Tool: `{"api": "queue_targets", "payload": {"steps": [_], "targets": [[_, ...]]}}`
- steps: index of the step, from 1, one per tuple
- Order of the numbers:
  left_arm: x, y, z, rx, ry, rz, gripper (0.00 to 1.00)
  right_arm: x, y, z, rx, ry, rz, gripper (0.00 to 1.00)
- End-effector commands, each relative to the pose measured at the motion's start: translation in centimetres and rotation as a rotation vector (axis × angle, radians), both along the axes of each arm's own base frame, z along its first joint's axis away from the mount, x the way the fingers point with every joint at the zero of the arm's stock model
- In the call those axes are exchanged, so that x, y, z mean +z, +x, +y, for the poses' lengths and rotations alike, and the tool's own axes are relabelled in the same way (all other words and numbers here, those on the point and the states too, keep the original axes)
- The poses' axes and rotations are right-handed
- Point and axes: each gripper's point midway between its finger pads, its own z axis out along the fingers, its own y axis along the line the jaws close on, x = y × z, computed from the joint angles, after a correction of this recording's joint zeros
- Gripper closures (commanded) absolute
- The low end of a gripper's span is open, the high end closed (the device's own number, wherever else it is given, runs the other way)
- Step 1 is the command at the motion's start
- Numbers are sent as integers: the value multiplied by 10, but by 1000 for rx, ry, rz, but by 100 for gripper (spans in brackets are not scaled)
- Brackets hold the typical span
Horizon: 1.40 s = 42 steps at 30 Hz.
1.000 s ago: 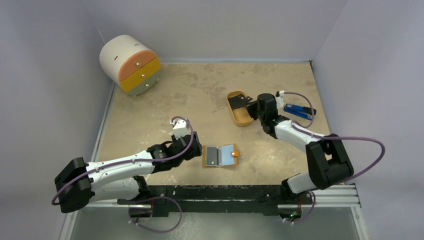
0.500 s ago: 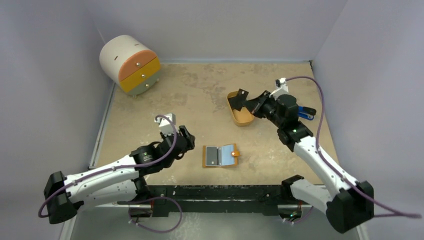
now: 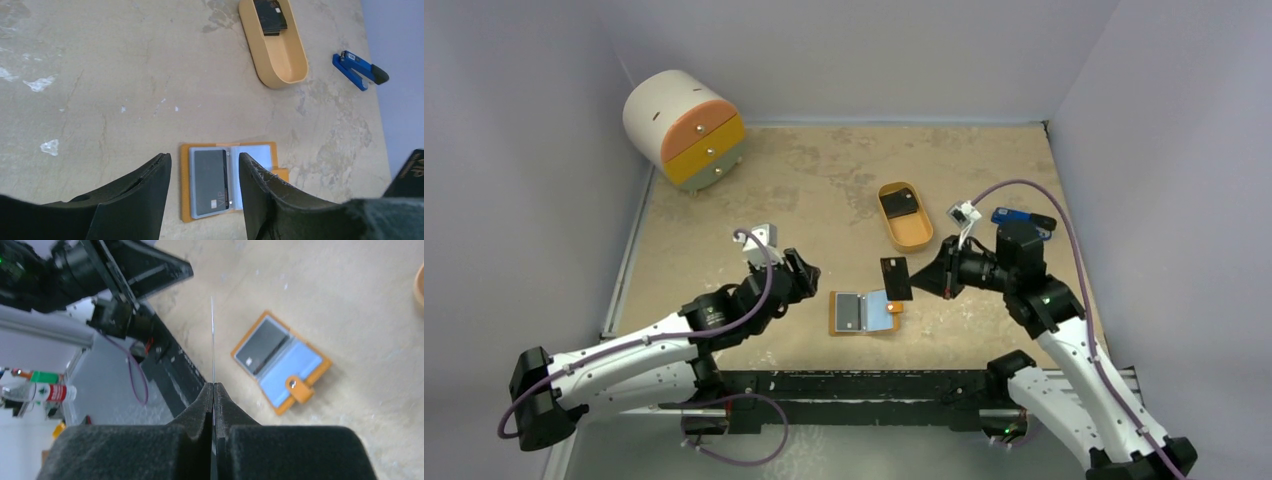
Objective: Put the credit cards into the card holder
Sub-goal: Turn over the card slot in the card holder.
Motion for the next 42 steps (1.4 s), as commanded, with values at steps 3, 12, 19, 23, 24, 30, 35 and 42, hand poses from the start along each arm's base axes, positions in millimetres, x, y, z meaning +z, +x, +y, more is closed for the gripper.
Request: {"api": "queue_targets", "payload": {"steps": [3,12,19,23,24,30,35,42], "targets": [[4,-9,-27,-135,-100,-13,49,-54,-35,-4,82,-75,208,100],[-23,-24,-71,-336,-93,81,52,-105,-20,-14,-135,-159,450,100],[-47,-25,-94,-403,-62,128,53,-125,-3,-9,-251,-120,516,100],[-60,-23,-104,-418,-49,153,55,-122,-1,4,-229,-126,508,100],[-62,-22,-106,-415,-53,156,55,-121,-4,9,-212,-137,504,100],[-81,-20,-107,-391,-43,184,56,-146,-17,16,-197,-259,587,100],[-90,-21,-112,-396,-59,209,57,-161,-7,2,-318,-316,603,100],[-91,-19,-125,-421,-52,227,45,-165,-3,-12,-425,-327,590,100]]}}
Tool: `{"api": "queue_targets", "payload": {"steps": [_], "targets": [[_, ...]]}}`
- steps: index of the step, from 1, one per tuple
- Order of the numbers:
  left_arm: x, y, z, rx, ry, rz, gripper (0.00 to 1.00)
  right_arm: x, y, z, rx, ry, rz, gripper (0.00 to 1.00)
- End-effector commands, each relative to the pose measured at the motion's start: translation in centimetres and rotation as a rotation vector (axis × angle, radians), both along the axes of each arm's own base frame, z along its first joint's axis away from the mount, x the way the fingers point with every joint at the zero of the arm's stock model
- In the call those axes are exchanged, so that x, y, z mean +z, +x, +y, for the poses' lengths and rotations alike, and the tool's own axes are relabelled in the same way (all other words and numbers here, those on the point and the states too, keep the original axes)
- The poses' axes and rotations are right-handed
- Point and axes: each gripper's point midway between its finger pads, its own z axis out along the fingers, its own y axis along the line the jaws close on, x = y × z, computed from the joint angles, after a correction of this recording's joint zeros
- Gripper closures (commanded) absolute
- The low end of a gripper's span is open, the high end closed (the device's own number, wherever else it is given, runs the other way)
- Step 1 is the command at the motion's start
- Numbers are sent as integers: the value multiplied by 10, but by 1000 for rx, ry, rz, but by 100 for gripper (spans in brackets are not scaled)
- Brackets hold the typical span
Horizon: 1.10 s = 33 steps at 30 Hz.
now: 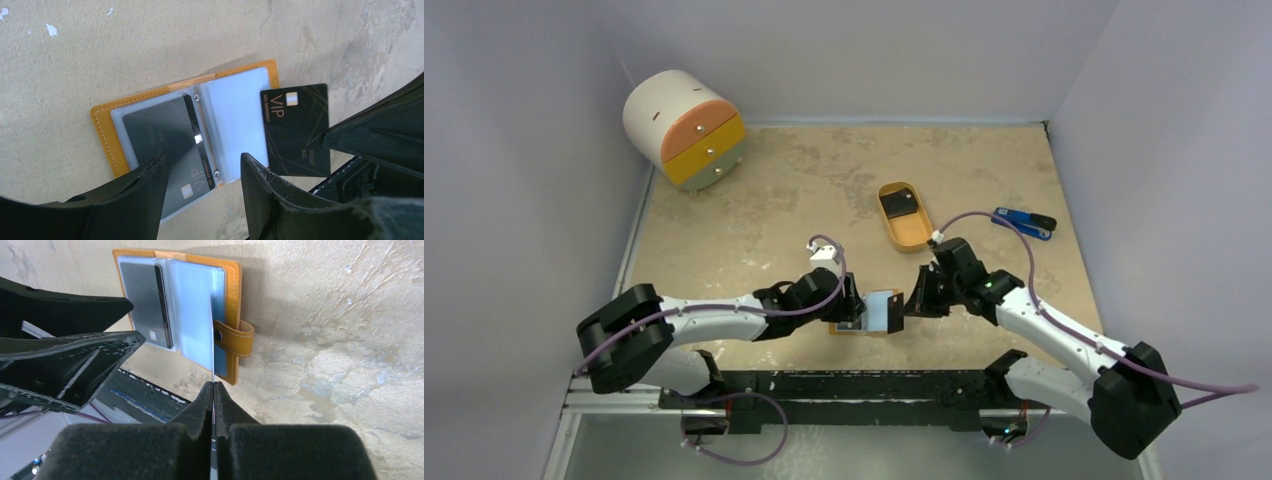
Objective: Put the credit cards into the card holder
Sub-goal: Turn over the card slot in the card holder.
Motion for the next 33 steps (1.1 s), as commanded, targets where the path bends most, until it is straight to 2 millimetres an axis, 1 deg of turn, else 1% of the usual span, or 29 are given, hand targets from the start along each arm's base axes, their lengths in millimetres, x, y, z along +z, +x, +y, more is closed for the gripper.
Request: {"api": "queue_targets", "payload": {"steps": [1,4,7,9,12,14,15,17,20,23,25,28,33], "targets": [[20,9,-24,-21,-64,-20,45,2,10,-10,-86,-40,-36,100],[16,9,-33,-44,-59,-6,45,-3,9,-12,-88,-58,-25,100],[17,10,-39,-48,-68,0,46,-9,8,-14,-92,-68,-19,100],[23,14,-41,-34,-68,-7,45,-9,8,-16,-104,-71,-19,100],[30,20,-39,-4,-26,-21,44,2,12,-24,-165,-82,-61,100],[34,23,-38,9,10,-31,43,17,16,-32,-210,-84,-112,100],[32,21,-33,14,42,-25,42,22,16,-37,-229,-92,-122,100],[33,20,-32,13,74,-36,39,32,16,-43,-260,-100,-143,100],[24,16,-32,3,159,-58,38,41,17,-52,-306,-111,-167,100],[14,12,-34,-18,258,-83,37,45,10,-56,-316,-101,-166,100],[4,9,-34,-40,316,-89,37,47,8,-57,-319,-92,-169,100],[-8,4,-39,-71,347,-87,38,52,7,-57,-319,-81,-177,100],[-15,1,-48,-87,354,-92,37,56,11,-58,-328,-82,-199,100]]}}
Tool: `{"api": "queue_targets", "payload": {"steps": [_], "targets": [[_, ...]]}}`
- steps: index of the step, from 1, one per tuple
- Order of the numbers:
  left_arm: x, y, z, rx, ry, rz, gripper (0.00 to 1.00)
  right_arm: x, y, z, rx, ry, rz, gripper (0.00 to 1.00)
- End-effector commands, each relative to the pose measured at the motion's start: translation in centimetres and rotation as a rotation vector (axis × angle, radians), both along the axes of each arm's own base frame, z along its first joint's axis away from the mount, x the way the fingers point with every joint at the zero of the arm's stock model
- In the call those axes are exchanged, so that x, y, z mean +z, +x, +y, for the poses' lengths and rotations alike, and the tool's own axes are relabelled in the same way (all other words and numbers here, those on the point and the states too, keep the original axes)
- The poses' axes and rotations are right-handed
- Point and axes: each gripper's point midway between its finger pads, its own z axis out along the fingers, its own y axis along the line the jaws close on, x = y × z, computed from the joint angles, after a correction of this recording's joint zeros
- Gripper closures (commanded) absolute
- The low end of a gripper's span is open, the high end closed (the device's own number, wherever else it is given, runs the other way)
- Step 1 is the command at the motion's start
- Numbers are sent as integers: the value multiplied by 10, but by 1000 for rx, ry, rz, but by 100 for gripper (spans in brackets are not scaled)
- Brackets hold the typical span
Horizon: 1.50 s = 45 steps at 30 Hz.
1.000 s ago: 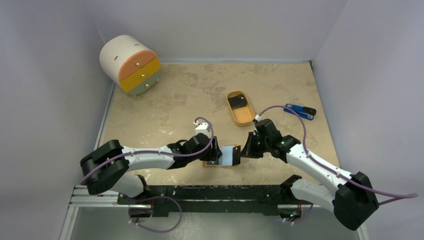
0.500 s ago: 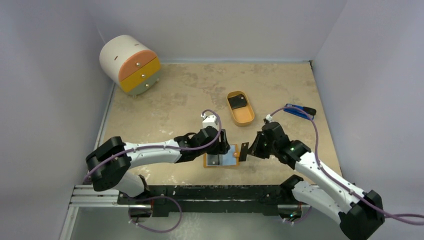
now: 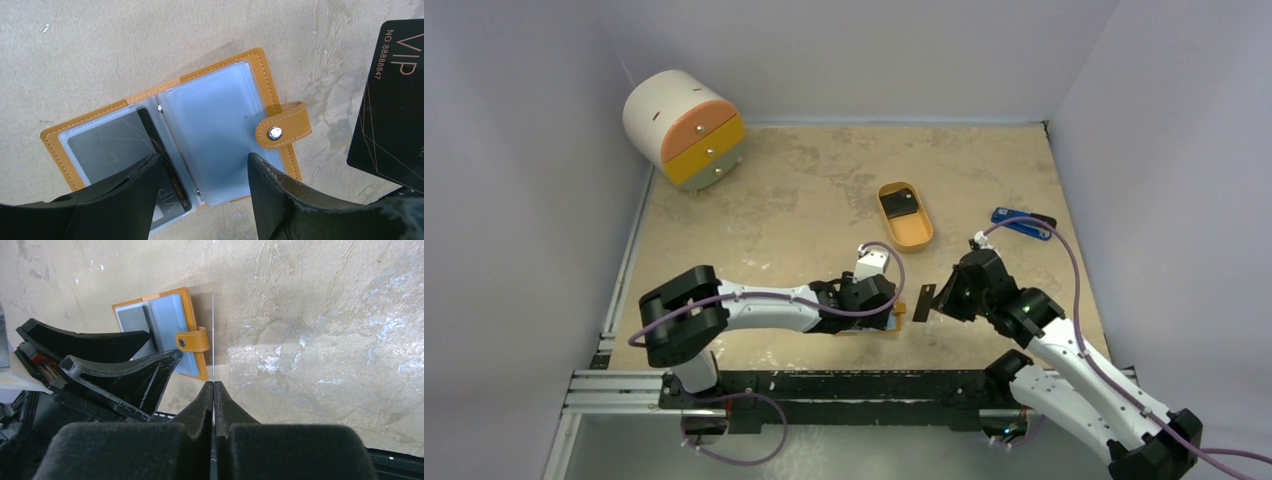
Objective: Put the credit cards into the card holder
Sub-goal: Turn over the card slot in the card holder.
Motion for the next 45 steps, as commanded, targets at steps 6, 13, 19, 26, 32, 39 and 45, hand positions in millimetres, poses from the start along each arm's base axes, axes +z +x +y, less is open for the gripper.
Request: {"api": "queue_targets", "payload": {"steps": [6,13,19,26,32,39,45], "targets": [[-10,4,-7,-25,69,-32,37,20,12,1,-19,8,-65,100],[-35,-1,3,-26,138,-13,60,19,12,1,-15,10,-64,100],[-35,-1,7,-10,124,-17,81,21,12,6,11,26,-72,100],[-35,0,13,6,135,-25,100,24,13,32,119,116,-83,100],[-31,-1,21,37,95,-37,100,11,4,61,269,196,-16,100],[-31,-3,24,46,83,-34,100,-11,12,54,243,105,30,100],[-30,-3,24,49,80,-34,100,-28,12,54,265,68,81,100]]}}
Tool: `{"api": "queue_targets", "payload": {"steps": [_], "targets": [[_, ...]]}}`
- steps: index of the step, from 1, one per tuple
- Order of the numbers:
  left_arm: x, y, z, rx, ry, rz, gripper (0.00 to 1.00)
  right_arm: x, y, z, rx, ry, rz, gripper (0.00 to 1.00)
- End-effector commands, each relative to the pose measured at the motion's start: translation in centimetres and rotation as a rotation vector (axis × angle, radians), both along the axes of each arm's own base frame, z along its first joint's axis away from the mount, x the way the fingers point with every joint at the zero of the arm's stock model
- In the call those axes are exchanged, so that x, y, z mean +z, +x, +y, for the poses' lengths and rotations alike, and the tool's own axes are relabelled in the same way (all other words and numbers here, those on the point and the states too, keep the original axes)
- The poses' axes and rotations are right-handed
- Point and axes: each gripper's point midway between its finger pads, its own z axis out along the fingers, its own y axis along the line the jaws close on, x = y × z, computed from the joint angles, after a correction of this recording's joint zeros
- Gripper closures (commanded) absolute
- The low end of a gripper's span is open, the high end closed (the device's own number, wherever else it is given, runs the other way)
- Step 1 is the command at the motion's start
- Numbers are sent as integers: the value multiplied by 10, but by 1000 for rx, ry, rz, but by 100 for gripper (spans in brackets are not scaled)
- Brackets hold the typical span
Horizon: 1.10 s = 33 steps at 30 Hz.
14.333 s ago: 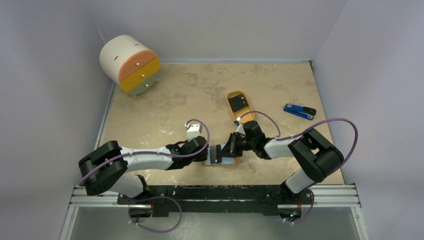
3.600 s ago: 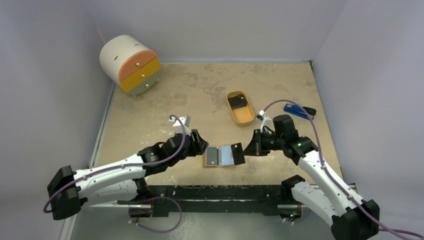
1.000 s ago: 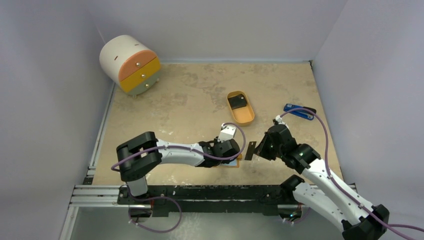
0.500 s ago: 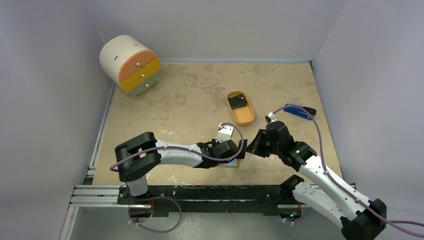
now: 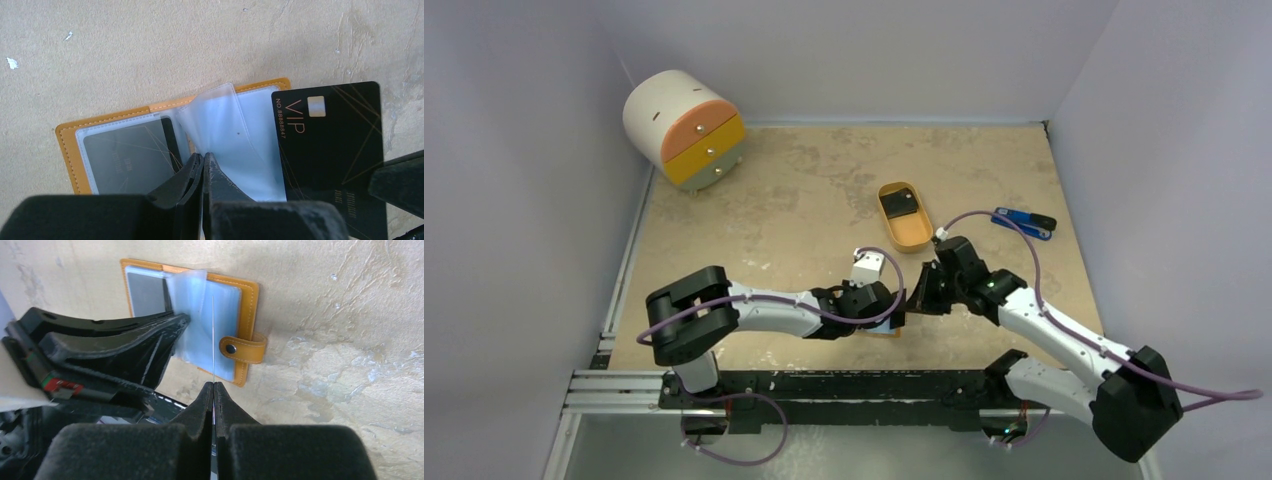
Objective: Put the credit cards into the card holder
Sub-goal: Turn over the card slot in the card holder.
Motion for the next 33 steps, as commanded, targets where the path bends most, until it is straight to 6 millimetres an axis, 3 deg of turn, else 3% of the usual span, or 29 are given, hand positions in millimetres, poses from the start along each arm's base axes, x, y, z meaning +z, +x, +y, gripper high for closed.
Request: {"api": "queue_targets", "payload": {"steps": [1,13,26,33], "targets": [[-13,-11,19,3,64,42,100,-4,0,4,49,-3,-4,100],[4,-9,13,8,17,31,99,-14,6,23,155,27,10,100],[37,-5,9,22,-42,4,77,-4,-3,41,255,131,12,100],[41,-6,13,31,-44,1,63,-5,-8,45,278,167,26,100]]}}
